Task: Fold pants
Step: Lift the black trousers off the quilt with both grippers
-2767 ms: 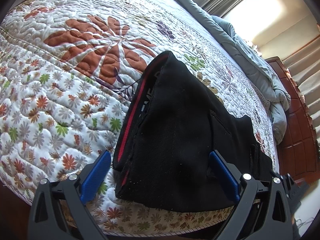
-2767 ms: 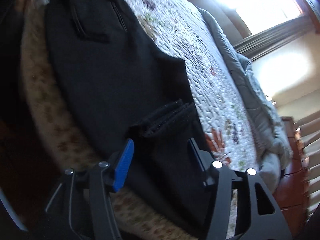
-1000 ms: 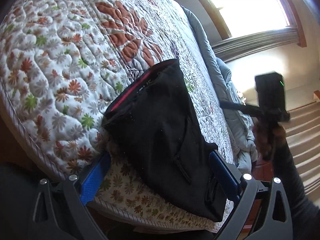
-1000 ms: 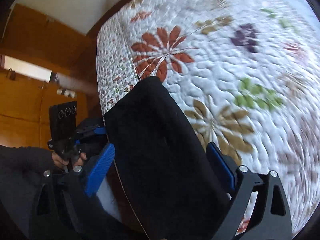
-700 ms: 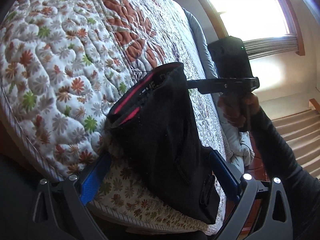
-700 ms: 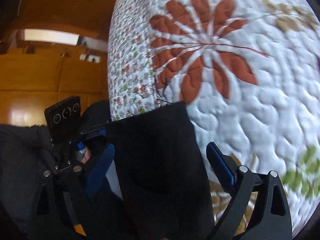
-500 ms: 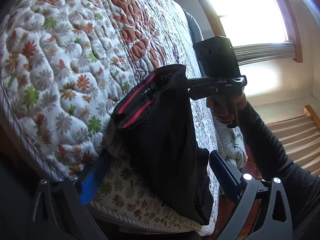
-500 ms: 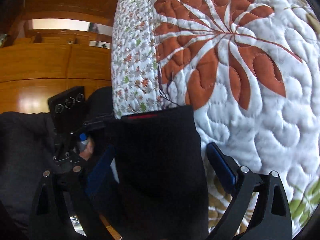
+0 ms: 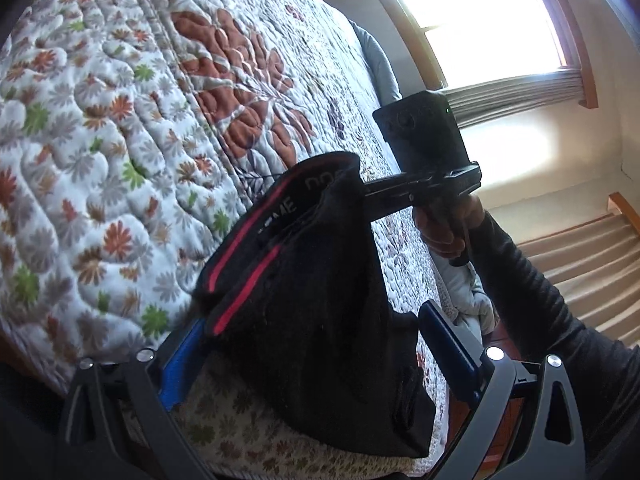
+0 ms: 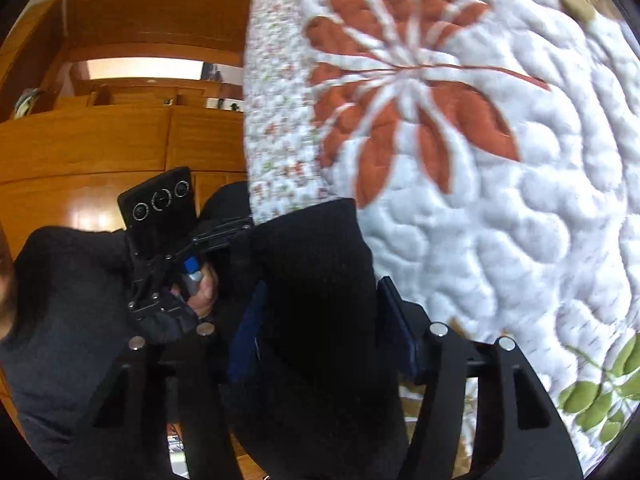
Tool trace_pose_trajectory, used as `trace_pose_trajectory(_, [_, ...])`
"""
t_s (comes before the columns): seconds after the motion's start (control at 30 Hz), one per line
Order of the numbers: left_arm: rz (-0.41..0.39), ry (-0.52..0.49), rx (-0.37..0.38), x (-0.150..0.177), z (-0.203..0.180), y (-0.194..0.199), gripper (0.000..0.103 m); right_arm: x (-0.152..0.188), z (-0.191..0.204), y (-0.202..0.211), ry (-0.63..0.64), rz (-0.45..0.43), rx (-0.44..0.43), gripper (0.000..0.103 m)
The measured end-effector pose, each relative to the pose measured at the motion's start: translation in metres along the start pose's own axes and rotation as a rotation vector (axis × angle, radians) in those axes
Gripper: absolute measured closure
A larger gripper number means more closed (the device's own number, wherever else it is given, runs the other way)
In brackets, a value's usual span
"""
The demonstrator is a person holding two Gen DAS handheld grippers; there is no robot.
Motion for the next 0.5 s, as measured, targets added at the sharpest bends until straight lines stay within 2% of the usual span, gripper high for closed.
trace_pose_trajectory(0.07, [-0.001,0.001,-0.01,0.0,-0.001,-0.004,0.004,0.001,-0.006,-0.001,-0.012,0.0,0.006,0.039])
trace_pose_trajectory(0.1, [0.002,-0.008,-0.017,0.001,-0.003,-0.003,0.004,0.001,-0.003,0.0,-0.005,-0.001,-0.001,0.031])
trace_pose_trajectory(0.2, [0.024,-0.011,0.001,0.005,-0.008,0.0,0.004,0.003,0.016,-0.005,0.043,0.004,-0.012,0.016])
trace_pose_trajectory(0.33, [0.025,0.022,0.005,0.009,0.001,0.004,0.005,0.004,0.019,-0.014,0.064,0.032,0.018,0.013])
trace_pose_trajectory(0.4, [0.013,0.022,-0.016,0.008,0.006,0.003,0.014,0.001,0.013,-0.015,0.056,0.03,0.02,0.033])
trace_pose_trajectory(0.43, [0.009,0.013,-0.039,0.008,0.009,0.001,0.043,0.0,0.008,-0.015,0.042,0.031,0.017,0.038])
trace_pose_trajectory(0.47, [0.024,0.007,-0.067,0.012,0.012,0.0,0.061,0.0,0.002,-0.014,0.034,0.028,0.021,0.05])
trace_pose_trajectory(0.5, [0.032,0.024,-0.065,0.013,0.016,-0.002,0.062,0.002,-0.002,-0.011,0.026,0.022,0.019,0.056])
Point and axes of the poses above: each gripper's, at about its wrist camera, not at the fingertips, and y roughly against the way its jaws point, z to its left, x to its underside, the point moved 10 cm from there along -y, roughly the way its jaws point, and after that the axes turned 6 degrees about z, right-handed, at the moved point
